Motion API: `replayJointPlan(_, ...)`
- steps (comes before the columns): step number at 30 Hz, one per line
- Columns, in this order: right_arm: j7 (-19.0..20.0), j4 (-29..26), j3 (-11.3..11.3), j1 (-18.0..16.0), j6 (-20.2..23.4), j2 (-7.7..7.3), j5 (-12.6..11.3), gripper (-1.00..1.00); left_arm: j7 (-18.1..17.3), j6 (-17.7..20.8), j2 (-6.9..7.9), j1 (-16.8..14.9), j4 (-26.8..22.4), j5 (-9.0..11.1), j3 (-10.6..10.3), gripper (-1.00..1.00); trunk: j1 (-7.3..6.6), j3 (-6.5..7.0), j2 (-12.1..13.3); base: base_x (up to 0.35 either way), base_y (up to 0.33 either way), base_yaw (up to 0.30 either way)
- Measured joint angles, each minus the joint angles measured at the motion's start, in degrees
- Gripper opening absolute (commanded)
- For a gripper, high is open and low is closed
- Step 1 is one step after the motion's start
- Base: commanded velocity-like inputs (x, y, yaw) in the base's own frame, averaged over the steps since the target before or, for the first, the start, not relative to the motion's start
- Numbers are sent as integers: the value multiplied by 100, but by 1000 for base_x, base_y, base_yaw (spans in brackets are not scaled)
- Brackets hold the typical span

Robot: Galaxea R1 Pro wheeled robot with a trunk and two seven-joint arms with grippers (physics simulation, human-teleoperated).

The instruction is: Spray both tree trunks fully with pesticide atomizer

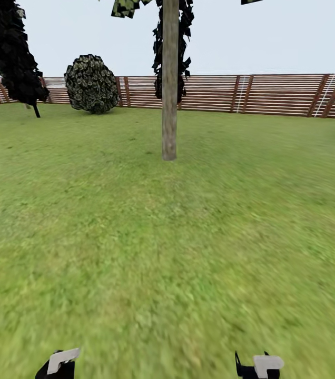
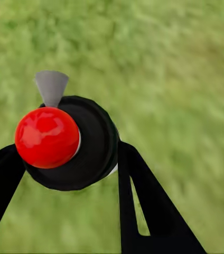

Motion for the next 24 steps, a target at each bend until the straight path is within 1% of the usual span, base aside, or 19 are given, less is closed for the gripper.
replayJointPlan(24, 0, 0, 0, 0, 0, 0, 0, 100, 0, 0, 0, 3, 0, 0, 2, -100, 0, 0, 0, 340, 0, 0)
